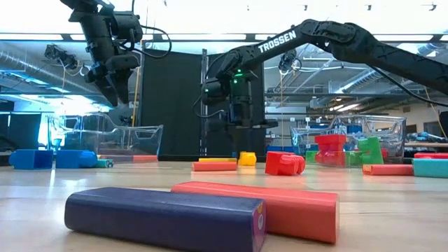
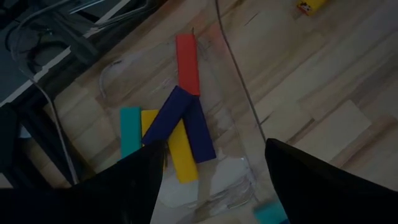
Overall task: Sort blocks by size
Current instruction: Put the yellow 1 stud game piece into the bottom transparent bin
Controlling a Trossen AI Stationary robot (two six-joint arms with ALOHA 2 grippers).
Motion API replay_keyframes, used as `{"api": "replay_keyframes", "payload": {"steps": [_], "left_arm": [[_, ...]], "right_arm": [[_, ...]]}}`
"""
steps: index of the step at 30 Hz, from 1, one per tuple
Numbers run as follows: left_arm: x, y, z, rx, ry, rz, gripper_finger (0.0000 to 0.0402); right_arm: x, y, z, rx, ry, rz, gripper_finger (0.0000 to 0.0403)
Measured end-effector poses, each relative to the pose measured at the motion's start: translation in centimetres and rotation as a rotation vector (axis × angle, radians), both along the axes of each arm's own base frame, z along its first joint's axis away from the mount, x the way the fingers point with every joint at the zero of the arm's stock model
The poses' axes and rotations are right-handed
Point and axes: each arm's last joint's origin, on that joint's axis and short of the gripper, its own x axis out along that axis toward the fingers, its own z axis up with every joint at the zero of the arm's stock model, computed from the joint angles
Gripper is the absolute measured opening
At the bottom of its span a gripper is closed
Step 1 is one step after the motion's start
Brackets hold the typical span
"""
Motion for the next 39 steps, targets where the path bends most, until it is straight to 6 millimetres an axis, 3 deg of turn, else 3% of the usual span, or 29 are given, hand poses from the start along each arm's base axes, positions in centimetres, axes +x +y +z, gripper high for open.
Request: {"api": "replay_keyframes", "payload": {"steps": [9,14,17,22,30,34,39], "left_arm": [[0.0,0.0,0.0,-0.001,0.001,0.0,0.0284],[0.0,0.0,0.0,-0.002,-0.001,0.005,0.0284],[0.0,0.0,0.0,-0.008,-0.008,0.023,0.0284],[-0.1,-0.1,-0.1,-0.03,-0.018,0.059,0.0284],[1.8,-2.0,0.7,-0.033,-0.13,-0.142,0.0284],[3.7,-4.3,1.2,-0.001,-0.191,-0.228,0.0284],[5.9,-7.3,1.7,0.053,-0.267,-0.277,0.0284]], "right_arm": [[0.0,1.6,0.3,0.045,0.047,0.12,0.0141],[0.1,3.8,2.5,0.015,0.095,0.224,0.0148],[0.0,5.7,5.5,-0.076,0.092,0.271,0.0148],[-1.5,9.9,13.1,-0.201,-0.038,0.342,0.0148],[-7.4,18.6,24.5,-0.43,-0.285,0.402,0.0149],[-10.4,23.2,26.8,-0.431,-0.38,0.424,0.0149],[-14.1,28.4,27.0,-0.357,-0.435,0.422,0.015]]}}
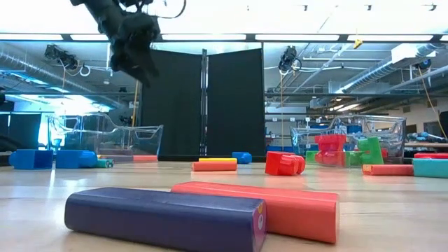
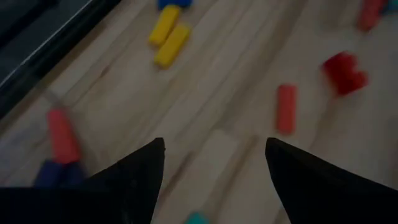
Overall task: Sort blocks by size
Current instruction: Put the yellow 1 stud game piece into the bottom transparent bin
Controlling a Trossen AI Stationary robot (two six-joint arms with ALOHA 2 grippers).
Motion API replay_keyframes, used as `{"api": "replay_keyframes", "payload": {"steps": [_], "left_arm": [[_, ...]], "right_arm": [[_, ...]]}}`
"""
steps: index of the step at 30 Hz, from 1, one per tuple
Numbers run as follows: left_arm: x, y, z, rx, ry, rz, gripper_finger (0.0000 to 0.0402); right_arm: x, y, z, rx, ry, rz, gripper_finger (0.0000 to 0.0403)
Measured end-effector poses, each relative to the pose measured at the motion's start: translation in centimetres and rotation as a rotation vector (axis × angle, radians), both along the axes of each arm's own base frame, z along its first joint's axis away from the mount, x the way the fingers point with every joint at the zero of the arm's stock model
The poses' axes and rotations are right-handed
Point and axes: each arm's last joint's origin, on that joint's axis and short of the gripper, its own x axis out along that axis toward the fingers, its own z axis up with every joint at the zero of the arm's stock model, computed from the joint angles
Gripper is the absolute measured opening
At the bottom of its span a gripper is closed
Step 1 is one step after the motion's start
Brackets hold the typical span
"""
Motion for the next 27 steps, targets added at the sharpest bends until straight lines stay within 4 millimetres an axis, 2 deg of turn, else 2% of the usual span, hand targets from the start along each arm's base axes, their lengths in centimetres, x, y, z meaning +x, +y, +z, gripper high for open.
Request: {"api": "replay_keyframes", "payload": {"steps": [5,12,18,21,27], "left_arm": [[1.3,-2.7,0.5,-0.024,-0.1,-0.037,0.0284],[2.5,-6.1,0.9,-0.042,-0.182,-0.11,0.0284],[3.1,-7.7,1.7,-0.059,-0.292,-0.139,0.0284],[3.2,-8.1,1.7,-0.066,-0.301,-0.155,0.0284],[3.4,-8.3,1.8,-0.067,-0.322,-0.163,0.0284]], "right_arm": [[-4.0,4.6,-2.3,0.121,0.062,-0.019,0.015],[-10.0,10.5,-7.4,0.263,0.23,-0.135,0.0151],[-13.3,15.1,-11.2,0.35,0.265,-0.188,0.0151],[-14.3,16.6,-13.3,0.386,0.292,-0.199,0.0151],[-16.0,17.7,-16.8,0.42,0.348,-0.258,0.0151]]}}
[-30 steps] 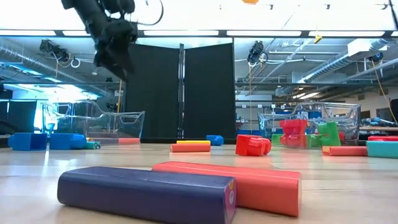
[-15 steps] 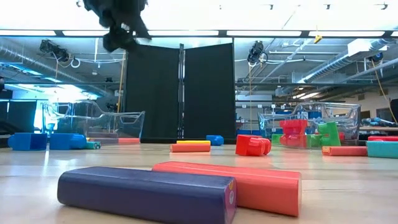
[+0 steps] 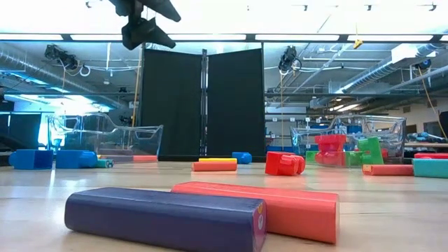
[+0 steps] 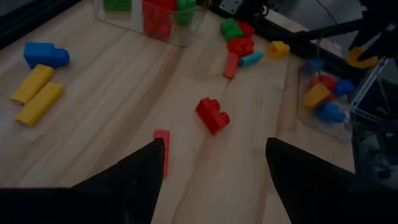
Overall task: Sort blocks by size
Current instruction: Put the yellow 1 stud game piece into the bottom transparent bin, then put the red 2 stud game piece into the top right transparent bin
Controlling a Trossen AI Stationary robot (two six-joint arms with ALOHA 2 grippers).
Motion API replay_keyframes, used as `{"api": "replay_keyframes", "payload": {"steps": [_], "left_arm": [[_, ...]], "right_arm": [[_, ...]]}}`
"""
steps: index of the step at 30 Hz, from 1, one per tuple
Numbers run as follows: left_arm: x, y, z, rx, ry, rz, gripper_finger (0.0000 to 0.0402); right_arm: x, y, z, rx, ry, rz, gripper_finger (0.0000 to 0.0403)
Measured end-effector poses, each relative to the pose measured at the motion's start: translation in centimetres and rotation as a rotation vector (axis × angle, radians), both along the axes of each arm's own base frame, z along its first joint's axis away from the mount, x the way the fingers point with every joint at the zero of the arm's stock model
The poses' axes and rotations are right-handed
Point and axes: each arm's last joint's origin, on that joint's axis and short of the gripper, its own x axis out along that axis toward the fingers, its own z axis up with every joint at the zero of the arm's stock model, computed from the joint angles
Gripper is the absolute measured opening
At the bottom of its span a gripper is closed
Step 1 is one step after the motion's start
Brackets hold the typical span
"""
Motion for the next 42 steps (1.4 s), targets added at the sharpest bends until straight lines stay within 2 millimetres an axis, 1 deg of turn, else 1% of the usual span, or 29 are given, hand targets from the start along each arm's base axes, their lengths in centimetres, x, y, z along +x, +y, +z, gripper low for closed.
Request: {"api": "replay_keyframes", "payload": {"steps": [5,12,19,21,24,27,29,33,36,38,40,42], "left_arm": [[0.2,0.0,0.3,-0.003,-0.034,0.0,0.0284],[0.5,0.0,0.8,-0.007,-0.092,0.001,0.0284],[0.5,0.0,0.8,0.005,-0.09,-0.007,0.0284],[0.5,0.0,0.7,0.013,-0.089,-0.011,0.0284],[0.5,0.0,0.8,0.016,-0.089,-0.009,0.0284],[0.5,0.0,0.7,0.019,-0.088,-0.005,0.0284],[0.5,0.0,0.7,0.026,-0.089,0.007,0.0284],[0.4,0.1,0.7,0.04,-0.087,0.029,0.0284],[0.4,0.1,0.7,0.042,-0.088,0.032,0.0284],[0.4,0.1,0.7,0.042,-0.088,0.033,0.0284],[0.4,0.1,0.7,0.042,-0.088,0.033,0.0284],[0.4,0.1,0.7,0.046,-0.087,0.031,0.0284]], "right_arm": [[-0.6,0.5,-0.7,0.027,0.004,0.002,0.0166],[-0.9,0.7,-0.7,0.032,0.017,0.0,0.0199],[-1.0,0.6,-0.8,0.026,0.018,0.008,0.0228],[-1.0,0.5,-0.7,0.027,0.016,0.02,0.0234],[-1.0,0.0,0.1,0.046,-0.004,0.021,0.0242],[-0.9,-1.1,1.3,0.032,-0.063,0.039,0.0247],[-0.9,-2.2,2.0,-0.013,-0.095,0.059,0.0246],[-0.4,-5.4,3.2,-0.115,-0.055,0.077,0.0239],[0.2,-8.0,3.9,-0.149,0.016,0.115,0.0233],[0.8,-9.5,4.3,-0.159,0.031,0.151,0.023],[1.4,-11.1,4.4,-0.153,0.024,0.166,0.0228],[1.7,-12.7,4.0,-0.147,0.018,0.184,0.0226]]}}
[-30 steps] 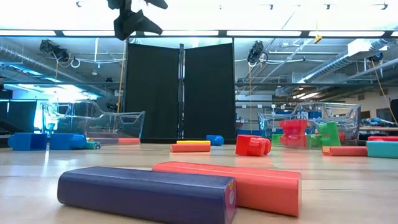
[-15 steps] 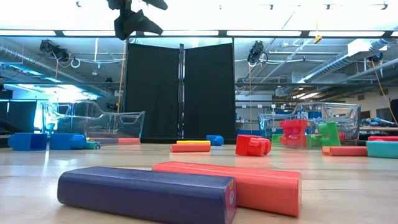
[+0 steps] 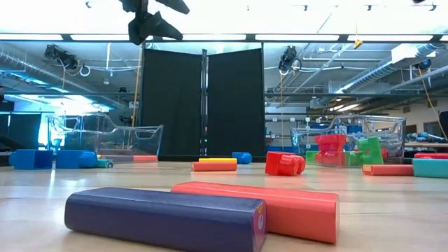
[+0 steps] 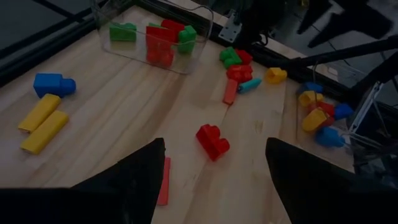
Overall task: Sort blocks by size
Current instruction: Put the red 2 stud game piece into the top right transparent bin
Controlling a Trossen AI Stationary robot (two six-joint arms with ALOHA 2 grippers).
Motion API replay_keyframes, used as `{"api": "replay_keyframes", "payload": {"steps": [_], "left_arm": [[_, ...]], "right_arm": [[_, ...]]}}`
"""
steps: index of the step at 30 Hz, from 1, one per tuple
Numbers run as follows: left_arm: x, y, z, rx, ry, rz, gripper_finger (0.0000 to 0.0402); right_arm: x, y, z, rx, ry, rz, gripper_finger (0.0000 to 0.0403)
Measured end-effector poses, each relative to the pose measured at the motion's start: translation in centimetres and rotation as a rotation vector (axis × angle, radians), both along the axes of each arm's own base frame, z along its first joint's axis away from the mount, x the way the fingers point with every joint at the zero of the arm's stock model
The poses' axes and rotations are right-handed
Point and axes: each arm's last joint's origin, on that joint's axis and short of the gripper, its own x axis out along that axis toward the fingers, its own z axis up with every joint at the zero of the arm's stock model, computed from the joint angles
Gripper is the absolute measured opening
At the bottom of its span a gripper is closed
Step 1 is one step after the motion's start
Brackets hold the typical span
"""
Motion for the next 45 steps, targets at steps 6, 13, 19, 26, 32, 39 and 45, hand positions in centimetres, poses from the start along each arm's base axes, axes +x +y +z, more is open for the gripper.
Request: {"api": "replay_keyframes", "payload": {"steps": [6,13,19,26,32,39,45], "left_arm": [[0.0,0.0,0.0,0.024,0.005,-0.013,0.0284],[0.0,0.0,0.0,0.025,0.005,-0.013,0.0284],[0.0,0.0,0.0,0.034,0.004,0.002,0.0284],[0.0,0.1,0.0,0.037,0.004,0.007,0.0284],[0.0,0.1,0.0,0.038,0.005,0.008,0.0284],[0.0,0.1,-0.1,0.038,0.012,0.008,0.0284],[0.0,0.1,-0.1,0.051,0.016,0.001,0.0284]], "right_arm": [[-0.2,-3.3,-3.7,0.083,-0.015,0.042,0.0215],[-0.1,-4.8,-8.2,0.138,-0.054,0.119,0.0208],[0.9,-5.3,-10.2,0.149,-0.025,0.164,0.0209],[0.9,-6.4,-10.7,0.126,0.049,0.129,0.0207],[0.7,-7.8,-11.6,0.129,0.099,0.09,0.0211],[0.2,-8.7,-14.1,0.17,0.085,0.037,0.0214],[0.4,-9.1,-15.8,0.197,0.0,-0.001,0.0221]]}}
